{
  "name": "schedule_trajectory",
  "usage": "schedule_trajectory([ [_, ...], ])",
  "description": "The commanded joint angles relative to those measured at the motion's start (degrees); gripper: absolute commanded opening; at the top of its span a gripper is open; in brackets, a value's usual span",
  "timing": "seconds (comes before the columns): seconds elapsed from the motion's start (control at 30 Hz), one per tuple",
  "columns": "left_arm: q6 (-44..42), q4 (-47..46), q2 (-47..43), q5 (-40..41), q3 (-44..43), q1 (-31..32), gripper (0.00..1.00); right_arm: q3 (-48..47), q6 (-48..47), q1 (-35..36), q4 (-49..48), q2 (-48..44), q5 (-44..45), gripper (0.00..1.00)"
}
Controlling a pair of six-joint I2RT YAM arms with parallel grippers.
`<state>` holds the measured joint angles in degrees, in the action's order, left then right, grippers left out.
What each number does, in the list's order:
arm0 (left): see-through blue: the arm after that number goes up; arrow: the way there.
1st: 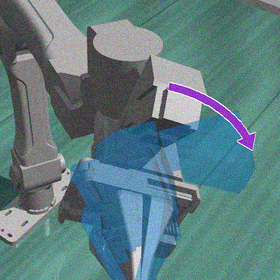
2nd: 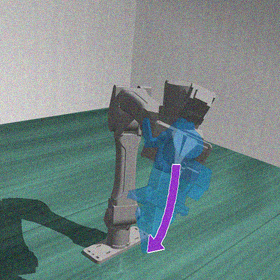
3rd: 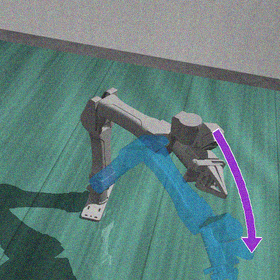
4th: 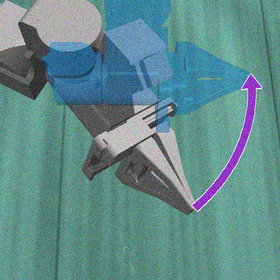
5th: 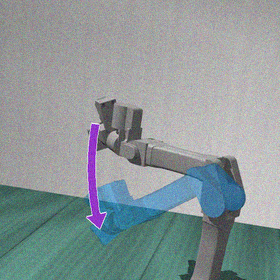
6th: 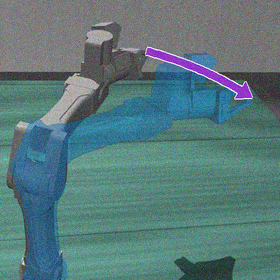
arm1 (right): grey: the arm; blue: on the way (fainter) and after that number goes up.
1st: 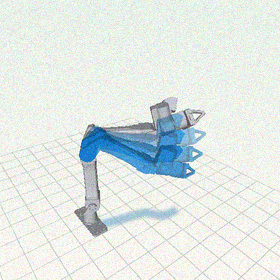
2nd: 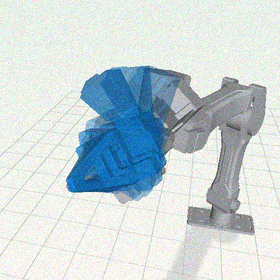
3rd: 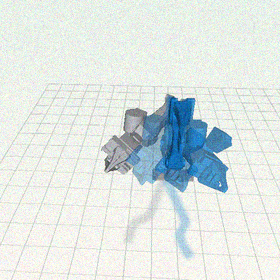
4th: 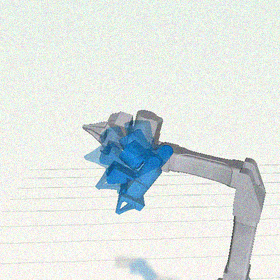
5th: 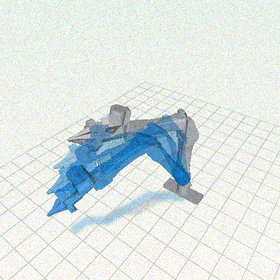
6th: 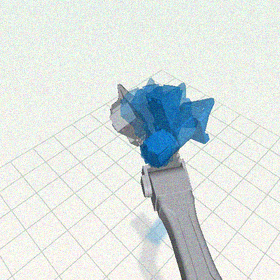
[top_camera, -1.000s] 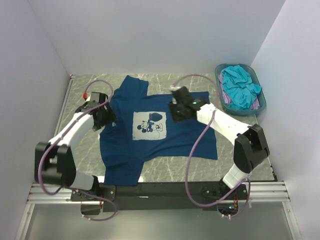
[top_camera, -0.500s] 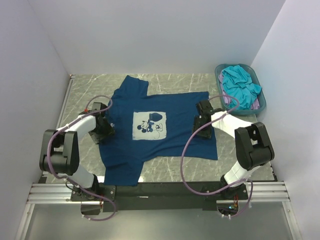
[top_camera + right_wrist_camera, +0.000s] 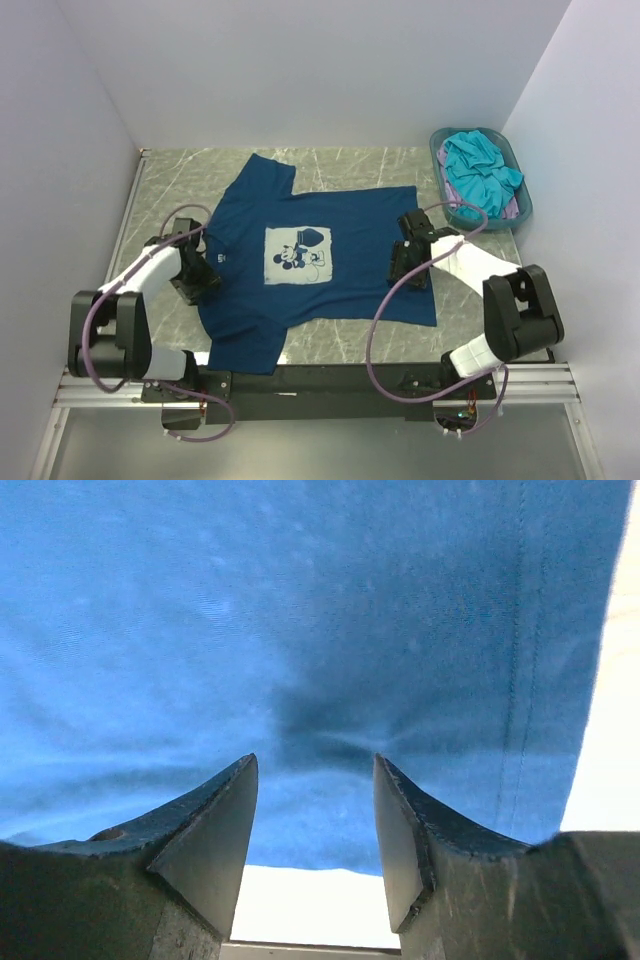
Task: Fold and stack the t-shirts
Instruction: Flatten the tshirt out
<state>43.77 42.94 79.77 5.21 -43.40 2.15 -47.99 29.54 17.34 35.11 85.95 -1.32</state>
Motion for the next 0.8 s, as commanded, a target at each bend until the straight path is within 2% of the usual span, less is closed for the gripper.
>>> schedule_trajectory([
  [0.0,1.32,3.56,-3.57,0.41,-5.96,-0.22,0.58,-3.50,-0.18,-0.21,-0.48,-4.47,0.97,0.57],
  [0.07,0.71,2.60,-1.20,0.41,-10.20,-0.13,0.68,-7.90,-0.27,-0.29,-1.71,-4.22,1.23,0.57],
  [0.17,-0.17,-0.47,4.23,-1.34,-19.85,0.13,0.73,-14.22,-0.36,-0.55,-2.59,-0.62,4.31,0.56],
  [0.37,-2.19,-3.91,19.16,-2.49,-29.89,1.71,0.68,-22.06,0.78,-3.63,-6.10,9.84,3.96,0.53],
  [0.57,-1.41,-6.38,25.52,-2.23,-29.56,1.71,0.66,-23.47,0.17,-4.77,-7.77,15.47,3.88,0.52],
  [0.77,-0.18,-8.48,25.88,-2.48,-21.67,0.75,0.59,-20.49,0.69,-4.86,-6.29,18.02,3.17,0.52],
])
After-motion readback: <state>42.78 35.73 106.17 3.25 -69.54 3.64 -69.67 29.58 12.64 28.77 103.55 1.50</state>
